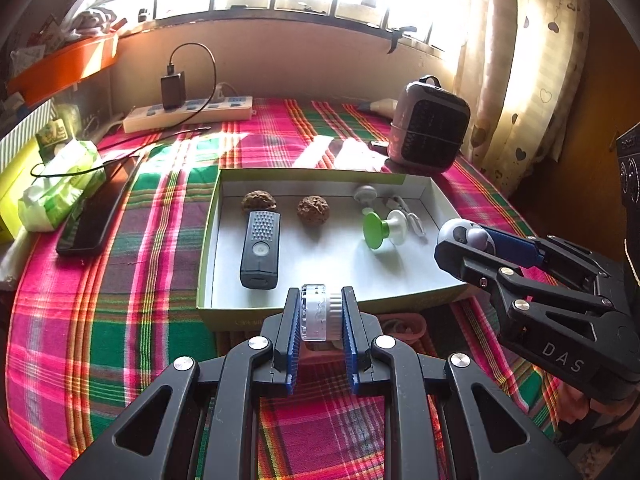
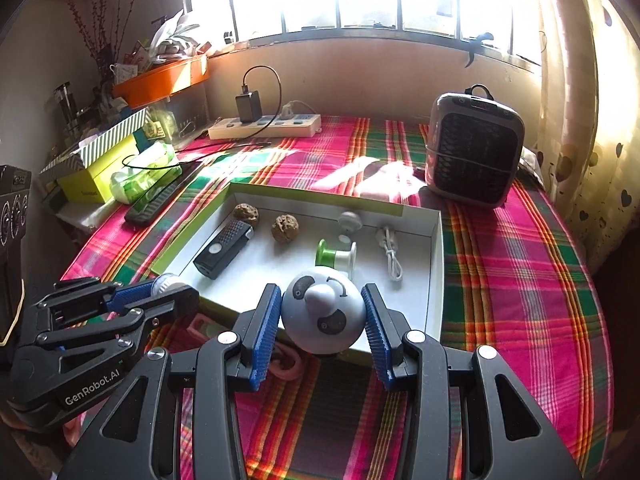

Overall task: Organize objects
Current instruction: 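Carry the jar and ball into the box lid and open both tools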

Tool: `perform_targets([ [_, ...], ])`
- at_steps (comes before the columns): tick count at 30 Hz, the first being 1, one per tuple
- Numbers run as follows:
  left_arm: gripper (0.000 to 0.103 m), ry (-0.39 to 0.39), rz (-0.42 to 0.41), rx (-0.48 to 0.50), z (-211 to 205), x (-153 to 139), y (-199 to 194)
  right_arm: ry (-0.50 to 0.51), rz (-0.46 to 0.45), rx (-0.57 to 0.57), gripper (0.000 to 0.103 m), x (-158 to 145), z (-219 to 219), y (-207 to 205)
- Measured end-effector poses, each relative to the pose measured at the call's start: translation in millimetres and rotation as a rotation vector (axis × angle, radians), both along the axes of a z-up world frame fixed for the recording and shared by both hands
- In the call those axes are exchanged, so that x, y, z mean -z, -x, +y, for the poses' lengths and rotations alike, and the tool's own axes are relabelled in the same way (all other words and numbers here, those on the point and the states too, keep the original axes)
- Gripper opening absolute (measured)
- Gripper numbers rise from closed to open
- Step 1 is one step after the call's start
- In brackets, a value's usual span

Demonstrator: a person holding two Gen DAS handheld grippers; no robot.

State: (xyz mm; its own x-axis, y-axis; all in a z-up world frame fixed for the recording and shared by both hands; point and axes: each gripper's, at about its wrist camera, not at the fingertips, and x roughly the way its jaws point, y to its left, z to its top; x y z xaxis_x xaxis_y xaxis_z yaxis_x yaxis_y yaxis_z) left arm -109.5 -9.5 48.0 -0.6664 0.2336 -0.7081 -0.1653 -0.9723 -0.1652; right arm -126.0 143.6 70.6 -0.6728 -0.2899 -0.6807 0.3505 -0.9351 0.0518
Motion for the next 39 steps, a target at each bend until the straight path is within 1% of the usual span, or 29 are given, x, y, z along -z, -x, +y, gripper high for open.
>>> perform_targets([
  [4,0.017,0.001,-0.002,-0.001,-1.0,-1.0,12.0,-0.011,0.003,-0.014,0.043,-2.4,-3.6,15.3],
  [13,0.017,-0.001,-0.019,0.008,0.0,2.1,37.8,-0.027,-0.025,-0.032,0.043,2.6,-11.3,55.4],
  [22,0.017,0.005,-0.039,0.005,2.4,11.8,58.5,-0.009,-0.083,-0.078,0.043,12.7,-19.4,89.7],
  [27,0.017,0.015,-0.048,0.002,3.2,15.7,66.1,-0.006,-0.108,-0.105,0.043,19.6,-26.4,102.2],
  [34,0.017,0.030,-0.059,0.002,6.4,22.3,76.0,-0.008,-0.145,-0.112,0.043,30.5,-31.2,116.0],
  [39,0.017,0.037,-0.066,0.012,9.2,25.6,79.0,-0.022,-0.131,-0.132,0.043,30.8,-35.3,118.1],
])
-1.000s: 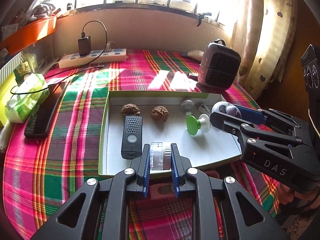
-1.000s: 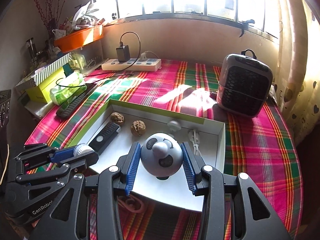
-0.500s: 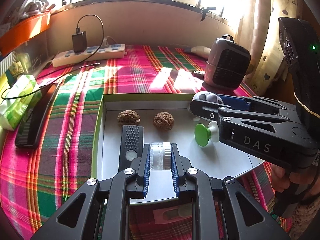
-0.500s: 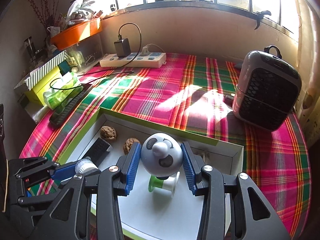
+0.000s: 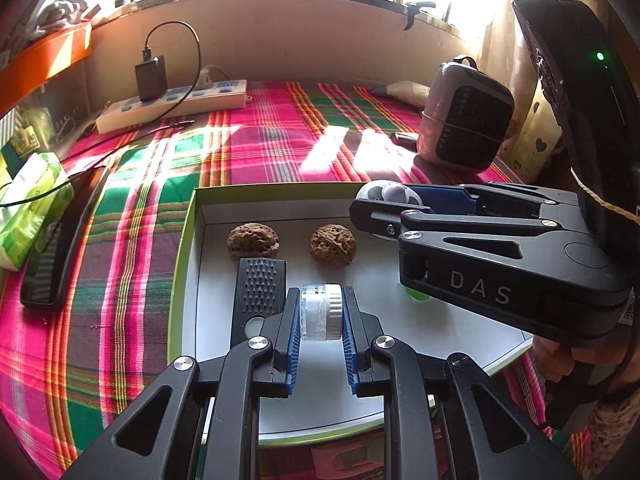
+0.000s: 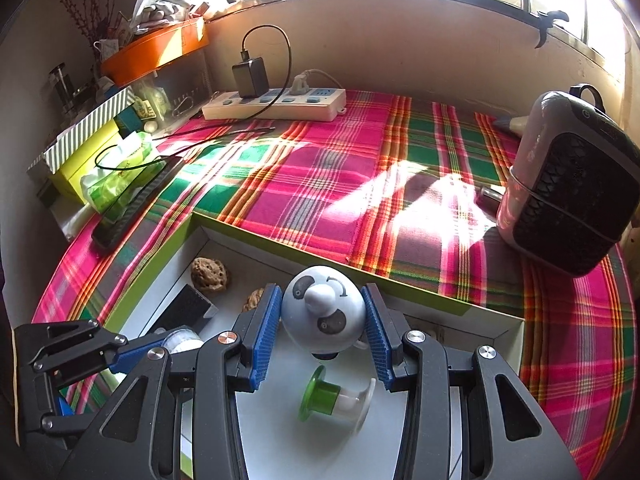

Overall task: Organize objects
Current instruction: 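Carry the jar and ball into the box lid and open both tools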

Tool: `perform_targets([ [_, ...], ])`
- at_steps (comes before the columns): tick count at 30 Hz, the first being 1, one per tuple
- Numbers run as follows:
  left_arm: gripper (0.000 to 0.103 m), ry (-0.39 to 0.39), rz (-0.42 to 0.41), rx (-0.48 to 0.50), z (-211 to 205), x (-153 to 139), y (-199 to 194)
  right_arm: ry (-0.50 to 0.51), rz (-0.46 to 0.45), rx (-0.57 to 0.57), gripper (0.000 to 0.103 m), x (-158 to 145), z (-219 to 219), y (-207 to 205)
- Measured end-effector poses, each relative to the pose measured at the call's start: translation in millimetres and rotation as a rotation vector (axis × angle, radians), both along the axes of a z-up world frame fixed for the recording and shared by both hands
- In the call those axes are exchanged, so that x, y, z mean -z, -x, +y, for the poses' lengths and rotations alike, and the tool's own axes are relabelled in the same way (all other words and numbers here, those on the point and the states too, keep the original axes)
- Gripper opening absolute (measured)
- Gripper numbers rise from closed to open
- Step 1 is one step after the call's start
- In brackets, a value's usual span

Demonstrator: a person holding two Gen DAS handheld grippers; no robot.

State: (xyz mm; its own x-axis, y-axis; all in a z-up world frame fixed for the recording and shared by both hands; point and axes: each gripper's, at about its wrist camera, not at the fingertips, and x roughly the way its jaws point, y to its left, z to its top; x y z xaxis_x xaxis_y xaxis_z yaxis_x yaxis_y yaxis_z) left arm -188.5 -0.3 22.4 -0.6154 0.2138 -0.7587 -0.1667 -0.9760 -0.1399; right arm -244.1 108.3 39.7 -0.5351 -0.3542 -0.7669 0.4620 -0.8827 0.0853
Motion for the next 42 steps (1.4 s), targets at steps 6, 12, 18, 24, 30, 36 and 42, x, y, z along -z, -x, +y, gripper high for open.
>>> perform_targets([
  [6,0.017,0.004,-0.004,-0.003,0.0,3.1,2.9,-0.013,0.015,-0.023,0.043,0.6,-6.4,-0.9],
  [12,0.017,0.010,0.000,-0.001,0.3,4.5,4.5,-0.024,0.011,-0.041,0.043,3.0,-11.9,0.4],
  [18,0.017,0.014,0.007,0.001,0.8,4.8,4.3,-0.015,-0.008,-0.022,0.043,4.0,-7.4,5.5],
  [24,0.017,0.016,0.009,0.004,1.8,4.5,4.1,0.006,-0.038,-0.010,0.043,7.2,-3.0,9.0],
  [30,0.017,0.020,0.010,0.004,2.0,4.8,3.8,-0.008,-0.038,-0.008,0.043,8.3,-5.1,8.1],
  [36,0.017,0.020,0.010,0.002,2.4,4.4,3.7,-0.021,-0.044,-0.006,0.043,9.7,-5.3,9.0],
  [42,0.018,0.018,0.010,0.003,3.0,4.7,3.4,-0.023,-0.042,-0.005,0.043,9.3,-5.4,8.6],
])
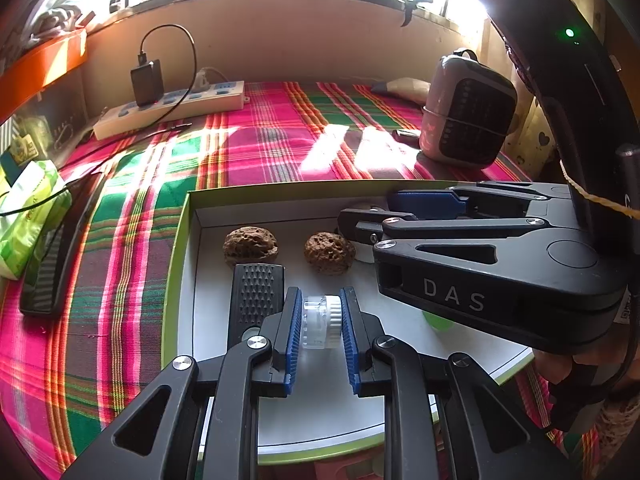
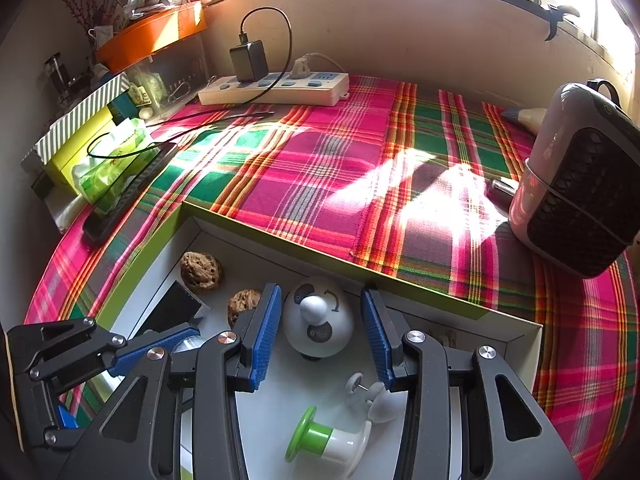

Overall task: Organize objects
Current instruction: 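Carry the jar and ball into the box lid and open both tools, then withdraw both open tools from the box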

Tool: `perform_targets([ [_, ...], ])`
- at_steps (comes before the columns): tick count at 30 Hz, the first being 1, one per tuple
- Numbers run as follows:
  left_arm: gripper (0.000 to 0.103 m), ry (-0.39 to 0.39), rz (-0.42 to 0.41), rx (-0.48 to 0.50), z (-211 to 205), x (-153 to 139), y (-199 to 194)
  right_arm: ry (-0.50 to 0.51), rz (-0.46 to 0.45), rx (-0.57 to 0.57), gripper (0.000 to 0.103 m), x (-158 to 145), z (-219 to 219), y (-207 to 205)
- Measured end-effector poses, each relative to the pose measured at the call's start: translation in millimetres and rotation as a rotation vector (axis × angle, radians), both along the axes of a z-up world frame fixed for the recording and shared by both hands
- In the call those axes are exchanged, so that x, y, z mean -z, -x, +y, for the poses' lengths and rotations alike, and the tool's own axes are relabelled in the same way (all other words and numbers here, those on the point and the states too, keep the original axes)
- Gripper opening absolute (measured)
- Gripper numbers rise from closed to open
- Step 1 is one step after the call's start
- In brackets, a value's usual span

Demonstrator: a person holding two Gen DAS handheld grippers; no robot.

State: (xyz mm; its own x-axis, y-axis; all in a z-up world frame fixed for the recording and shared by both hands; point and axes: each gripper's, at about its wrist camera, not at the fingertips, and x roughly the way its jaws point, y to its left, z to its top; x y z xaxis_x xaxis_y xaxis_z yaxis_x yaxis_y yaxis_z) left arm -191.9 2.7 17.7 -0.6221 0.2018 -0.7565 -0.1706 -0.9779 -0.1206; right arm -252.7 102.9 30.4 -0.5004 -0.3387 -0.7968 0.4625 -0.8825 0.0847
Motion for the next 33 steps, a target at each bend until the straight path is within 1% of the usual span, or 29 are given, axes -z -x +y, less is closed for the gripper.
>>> perform_targets([
  [4,0.020,0.002,-0.001,-0.001,0.0,-0.2,-0.1,-0.005,0.005,0.000,0.043,-0.4,-0.3,-1.1],
  [9,0.028,0.007,-0.003,-0.006,-0.6,-0.7,-0.7,-0.007,0.003,0.001,0.043,-0.6,-0.6,-3.8],
  [17,0.030,0.009,-0.006,-0.016,-2.3,-1.9,-7.1,0.005,0.021,0.020,0.043,-7.2,4.6,-12.5],
  [26,0.031,0.017,0.019,-0.030,-5.0,-10.7,-19.3,0.014,0.055,0.029,0.043,-18.3,7.5,-29.5],
  [30,0.031,0.021,0.027,-0.037,-6.7,-14.1,-25.1,0.027,0.065,0.035,0.047,-22.3,9.6,-37.8],
  [33,0.031,0.022,0.035,-0.041,-7.9,-17.2,-30.4,0.030,0.077,0.037,0.047,-25.5,11.1,-44.8],
])
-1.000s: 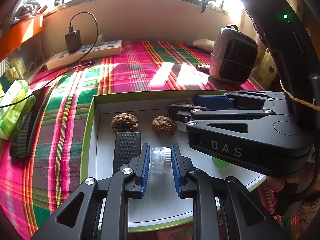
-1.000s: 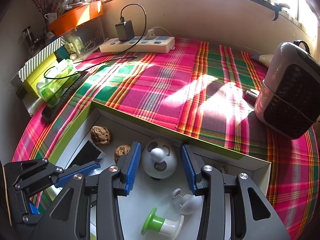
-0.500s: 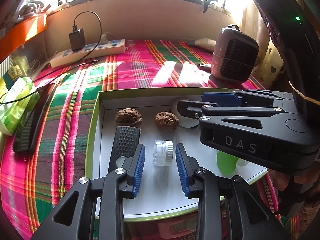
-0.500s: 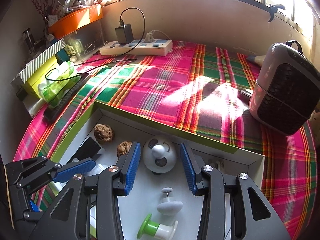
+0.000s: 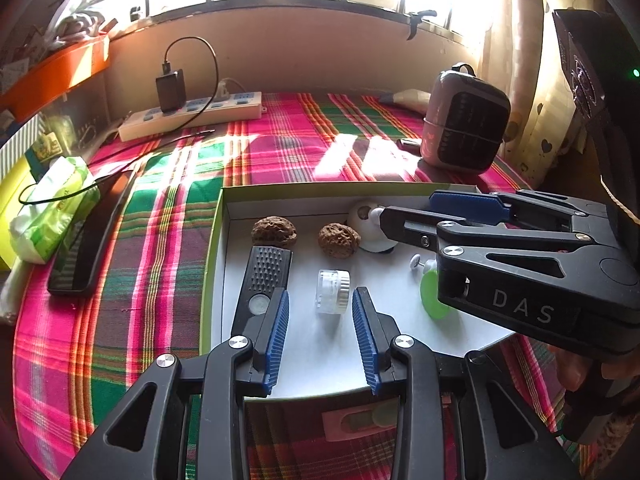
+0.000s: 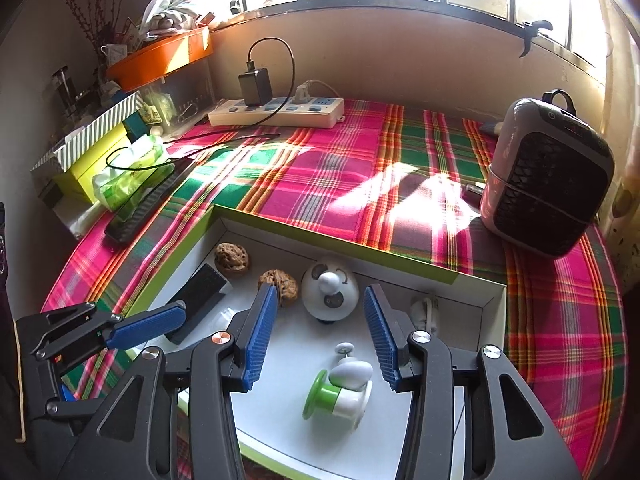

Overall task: Organize objects
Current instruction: 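Withdraw both open tools from the box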

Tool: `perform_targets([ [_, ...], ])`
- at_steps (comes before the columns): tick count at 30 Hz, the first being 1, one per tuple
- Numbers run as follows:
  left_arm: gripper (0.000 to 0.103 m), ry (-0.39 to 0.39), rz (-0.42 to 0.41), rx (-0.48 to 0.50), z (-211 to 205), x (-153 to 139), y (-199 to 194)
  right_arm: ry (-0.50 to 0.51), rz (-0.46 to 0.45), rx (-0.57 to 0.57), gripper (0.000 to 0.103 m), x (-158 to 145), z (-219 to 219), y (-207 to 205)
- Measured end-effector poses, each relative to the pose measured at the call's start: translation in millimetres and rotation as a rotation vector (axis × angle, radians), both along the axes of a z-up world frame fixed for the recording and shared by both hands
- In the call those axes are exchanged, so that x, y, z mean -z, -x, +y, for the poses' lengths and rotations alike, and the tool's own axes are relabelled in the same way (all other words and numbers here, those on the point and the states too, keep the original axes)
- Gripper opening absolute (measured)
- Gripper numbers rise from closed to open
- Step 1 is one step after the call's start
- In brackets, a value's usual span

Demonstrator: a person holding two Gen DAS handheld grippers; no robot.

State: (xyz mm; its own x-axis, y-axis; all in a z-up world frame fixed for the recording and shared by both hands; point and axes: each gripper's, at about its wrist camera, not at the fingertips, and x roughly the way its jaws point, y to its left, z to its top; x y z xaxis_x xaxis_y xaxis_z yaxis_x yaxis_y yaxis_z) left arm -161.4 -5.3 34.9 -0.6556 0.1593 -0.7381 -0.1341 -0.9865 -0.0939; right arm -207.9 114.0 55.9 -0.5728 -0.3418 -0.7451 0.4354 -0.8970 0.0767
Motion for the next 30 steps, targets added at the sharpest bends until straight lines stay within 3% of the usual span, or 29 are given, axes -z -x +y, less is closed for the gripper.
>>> perform_targets([
  [30,0.031,0.016,0.064,-0.032,-12.8,-11.5,-63.0,0.039,0.111,0.031,0.047,-13.0,23.0,-82.6],
])
